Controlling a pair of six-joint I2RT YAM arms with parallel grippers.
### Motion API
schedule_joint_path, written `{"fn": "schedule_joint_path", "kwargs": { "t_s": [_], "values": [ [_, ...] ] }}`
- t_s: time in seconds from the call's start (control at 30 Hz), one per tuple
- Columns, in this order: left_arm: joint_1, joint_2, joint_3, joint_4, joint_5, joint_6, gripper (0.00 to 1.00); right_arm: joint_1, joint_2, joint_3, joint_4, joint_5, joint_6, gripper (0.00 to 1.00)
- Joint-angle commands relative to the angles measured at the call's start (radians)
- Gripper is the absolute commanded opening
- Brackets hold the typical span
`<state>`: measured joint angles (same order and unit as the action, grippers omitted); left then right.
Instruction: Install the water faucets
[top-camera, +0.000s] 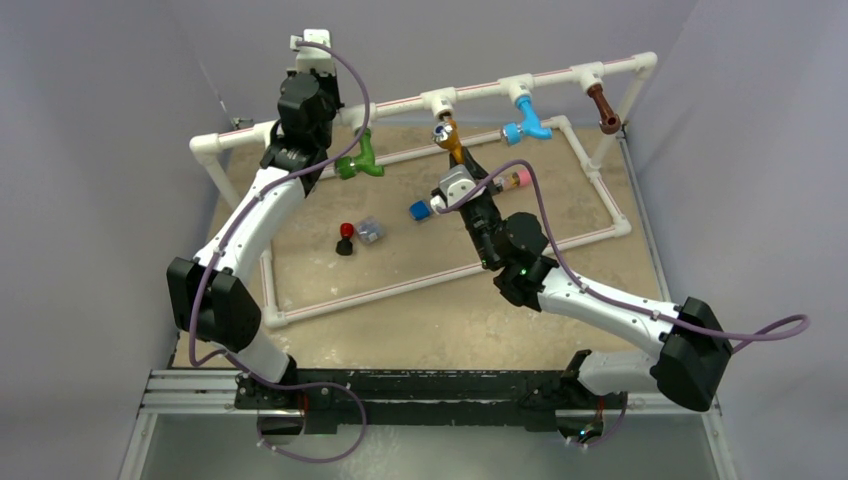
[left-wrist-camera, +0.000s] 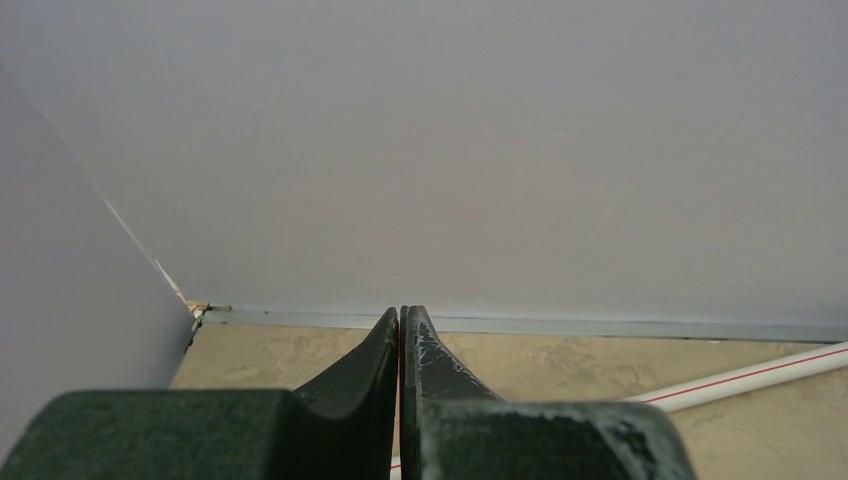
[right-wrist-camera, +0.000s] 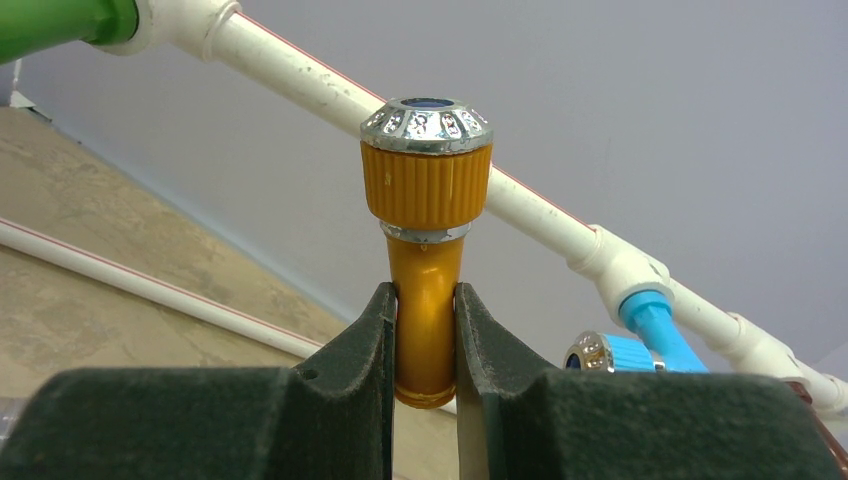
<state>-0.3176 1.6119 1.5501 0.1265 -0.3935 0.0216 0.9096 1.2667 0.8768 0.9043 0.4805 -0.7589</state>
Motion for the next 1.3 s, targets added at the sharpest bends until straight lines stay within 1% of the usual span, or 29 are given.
{"fn": "schedule_joint_path", "kwargs": {
  "t_s": [0.0, 0.6, 1.03, 1.1, 1.27],
  "values": [
    [-0.007, 0.042, -0.033, -0.125, 0.014, 0.021, 0.0, 0.003, -0.015, 0.04, 0.093, 0.006, 0.007, 0.0],
    [-0.008, 0.05, -0.03, -0.125, 0.018, 0.026, 0.0, 0.004, 0.023, 0.06, 0.1, -0.011, 0.006, 0.0],
    [-0.008, 0.058, -0.024, -0.125, 0.021, 0.025, 0.0, 0.004, 0.015, 0.076, 0.101, 0.001, -0.01, 0.0],
    [-0.008, 0.058, -0.024, -0.155, 0.021, 0.027, 0.0, 0.005, 0.018, 0.072, 0.104, 0.003, -0.01, 0.0],
    [-0.008, 0.057, -0.025, -0.157, 0.021, 0.029, 0.0, 0.004, 0.026, 0.068, 0.101, 0.008, -0.008, 0.0]
  ]
}}
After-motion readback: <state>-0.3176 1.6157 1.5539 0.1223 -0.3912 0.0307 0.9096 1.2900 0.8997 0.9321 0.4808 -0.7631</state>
